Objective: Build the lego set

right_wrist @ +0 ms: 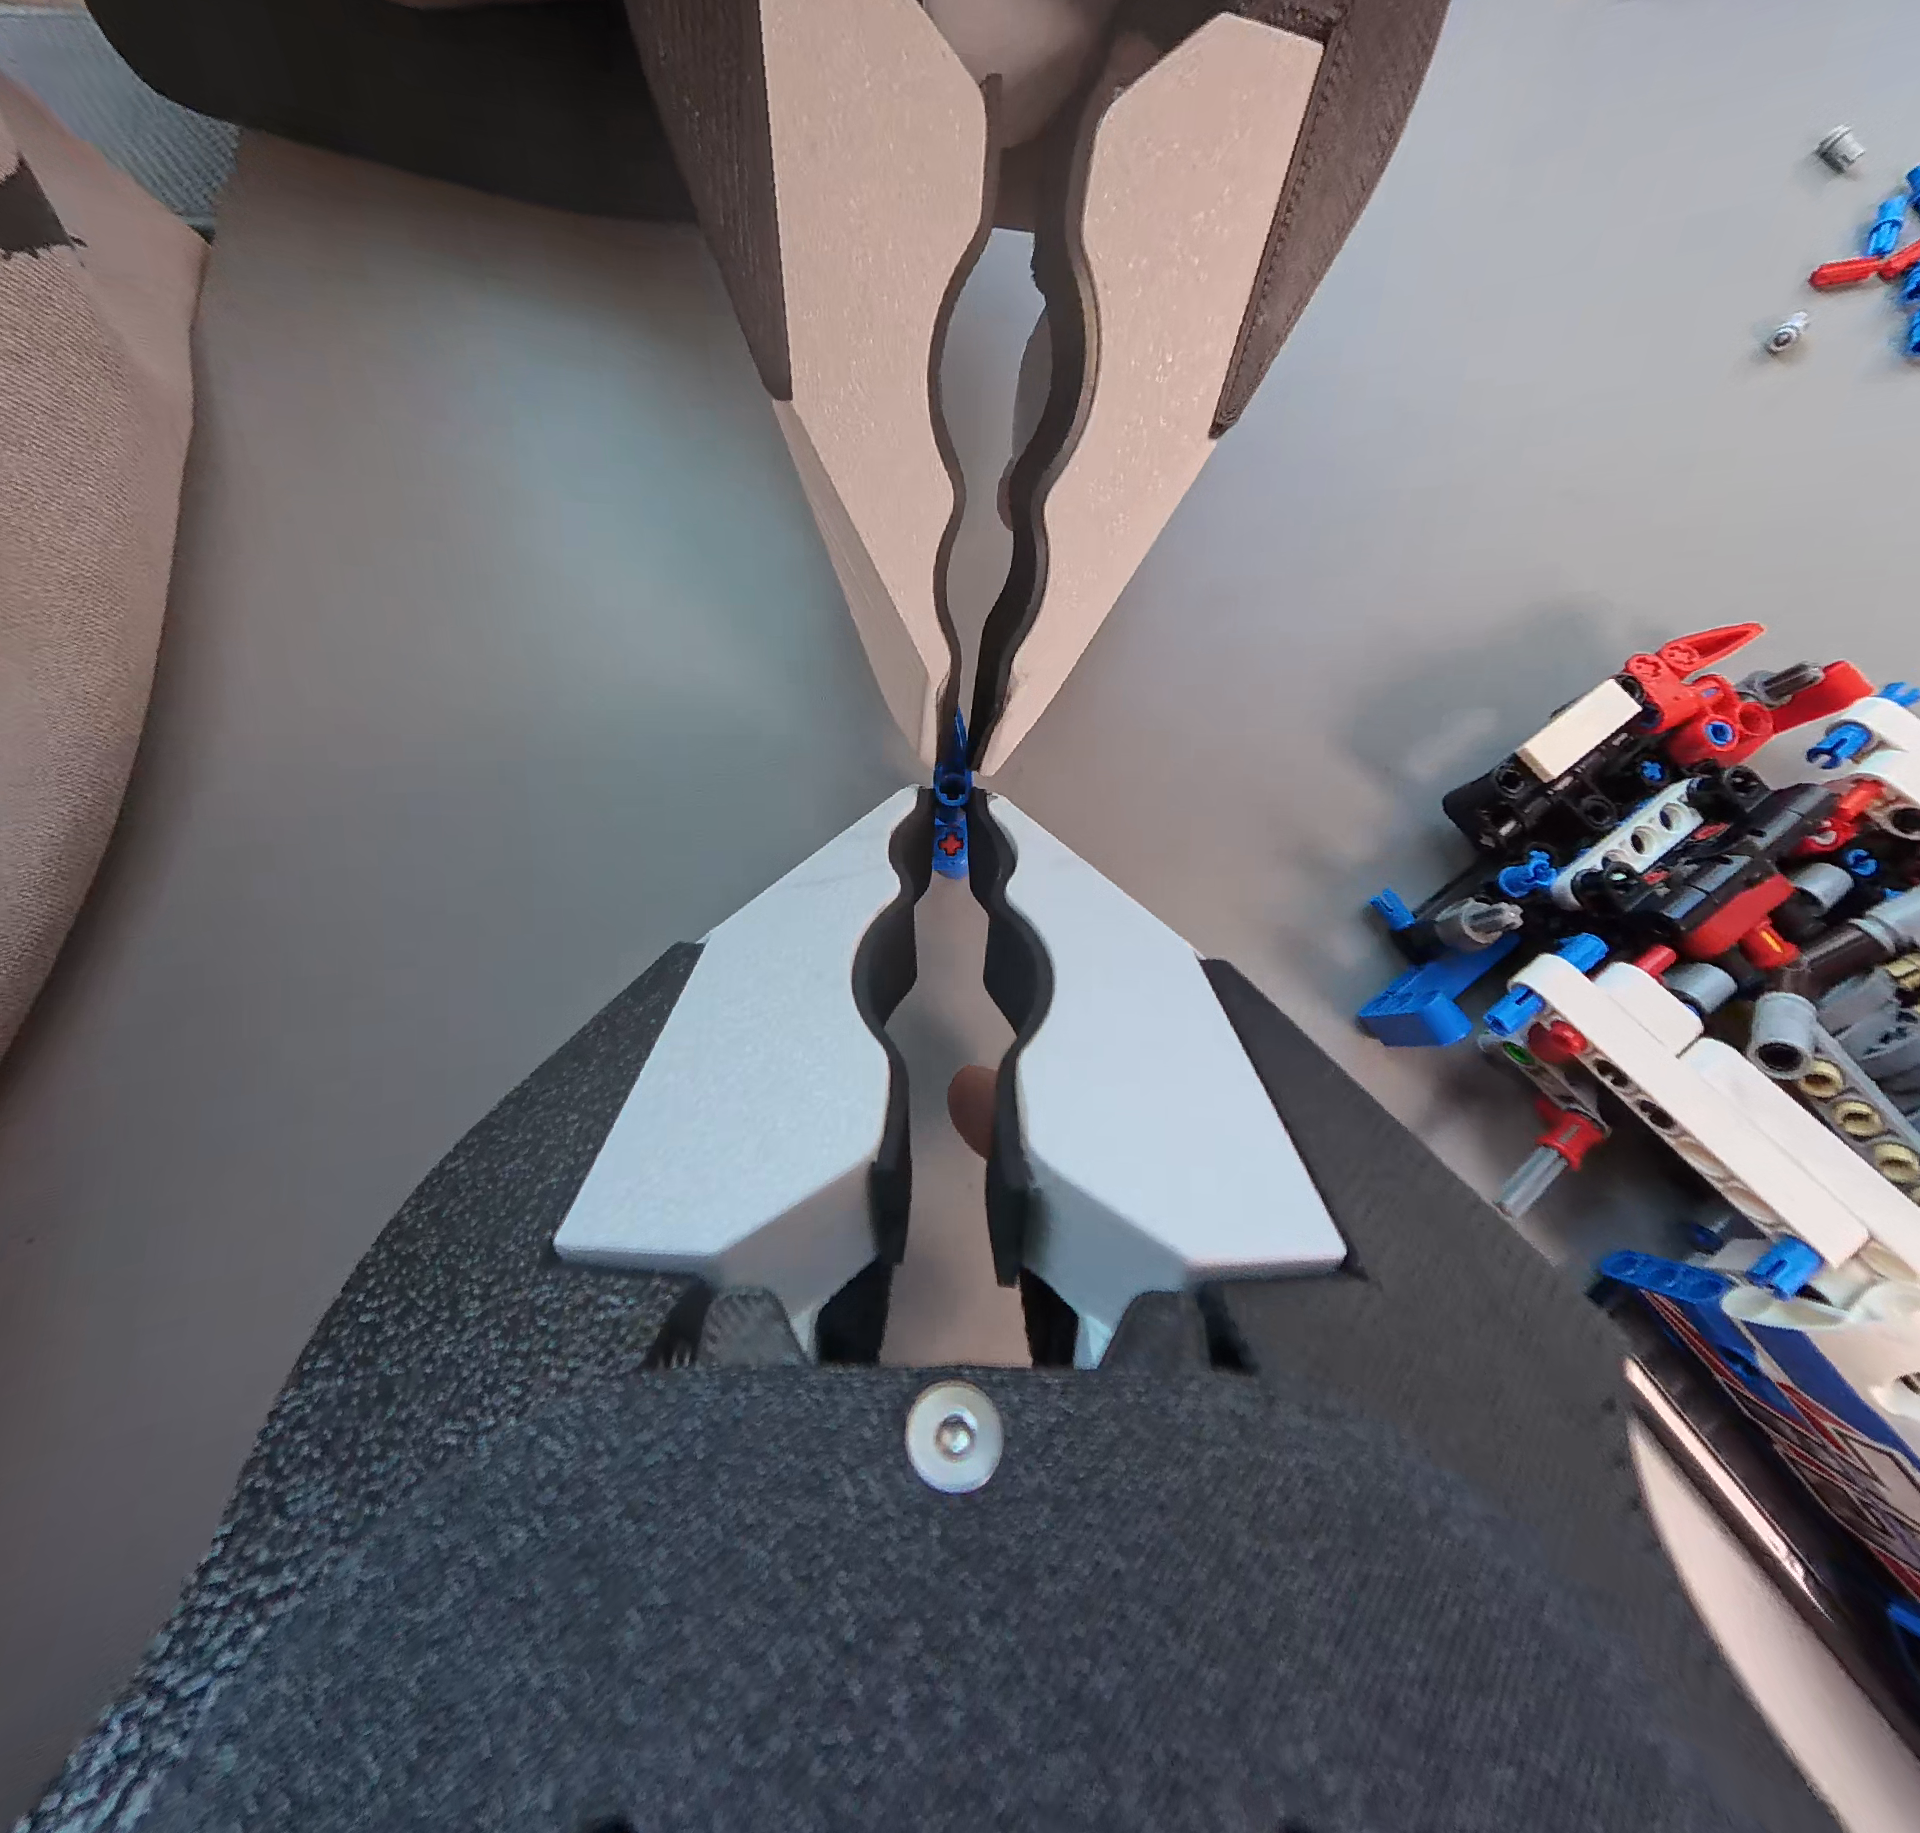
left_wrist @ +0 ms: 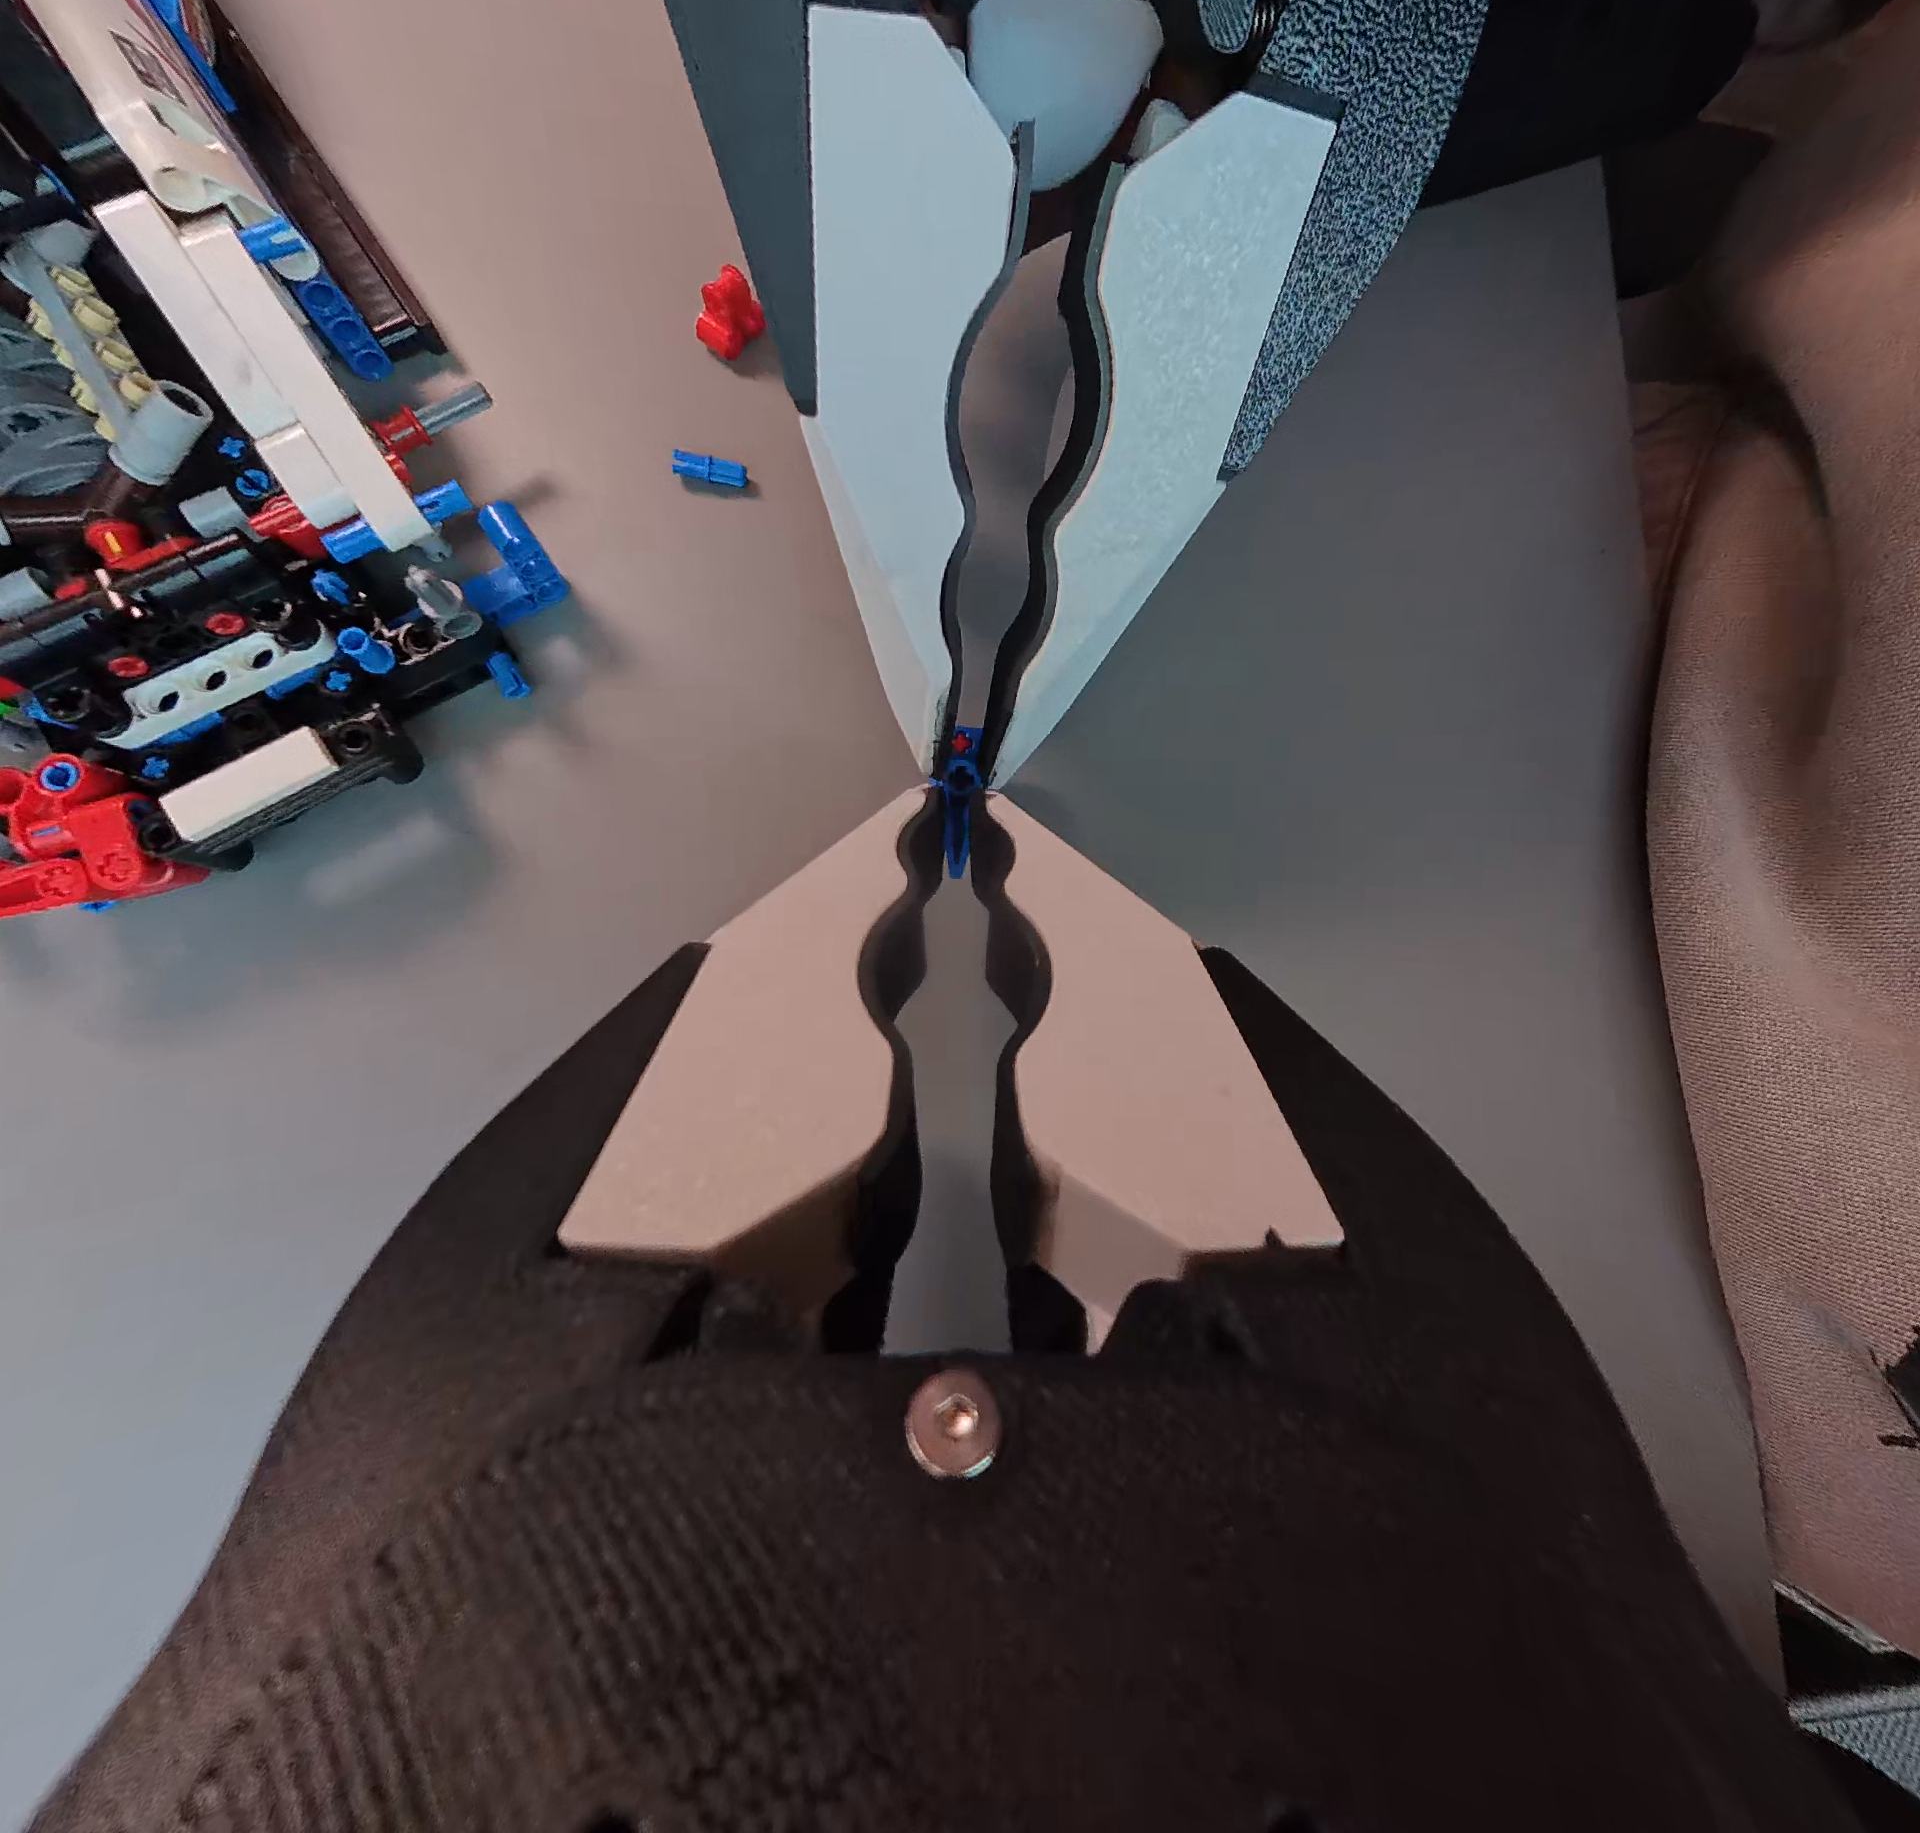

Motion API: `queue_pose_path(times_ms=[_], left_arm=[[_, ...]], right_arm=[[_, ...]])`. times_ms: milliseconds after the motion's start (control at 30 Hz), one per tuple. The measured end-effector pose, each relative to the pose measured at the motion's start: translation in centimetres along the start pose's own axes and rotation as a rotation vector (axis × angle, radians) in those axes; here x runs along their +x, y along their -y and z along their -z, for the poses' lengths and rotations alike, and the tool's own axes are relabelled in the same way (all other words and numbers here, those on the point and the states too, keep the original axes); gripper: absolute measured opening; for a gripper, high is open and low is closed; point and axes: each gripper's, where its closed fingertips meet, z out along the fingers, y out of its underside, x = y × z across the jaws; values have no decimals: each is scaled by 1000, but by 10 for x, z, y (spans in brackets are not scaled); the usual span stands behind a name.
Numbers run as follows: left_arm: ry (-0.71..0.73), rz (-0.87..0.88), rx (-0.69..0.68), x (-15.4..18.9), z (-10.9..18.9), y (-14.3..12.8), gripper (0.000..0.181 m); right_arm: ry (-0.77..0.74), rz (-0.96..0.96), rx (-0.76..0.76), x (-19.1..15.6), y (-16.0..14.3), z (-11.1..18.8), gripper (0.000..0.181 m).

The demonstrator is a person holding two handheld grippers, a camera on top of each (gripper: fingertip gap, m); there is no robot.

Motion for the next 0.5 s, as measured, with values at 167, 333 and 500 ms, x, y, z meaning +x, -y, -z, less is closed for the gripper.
queue_pose_path(times_ms=[167, 333, 500], left_arm=[[-23, 4, -13, 2, -3, 4, 1], [-42, 10, -17, 4, -5, 5, 1], [-28, -7, 4, 5, -2, 4, 0]], right_arm=[[35, -48, 11, -2, -2, 1, 3], [49, -62, 15, -4, -3, 2, 4], [55, -56, 38, -4, -3, 1, 3]])
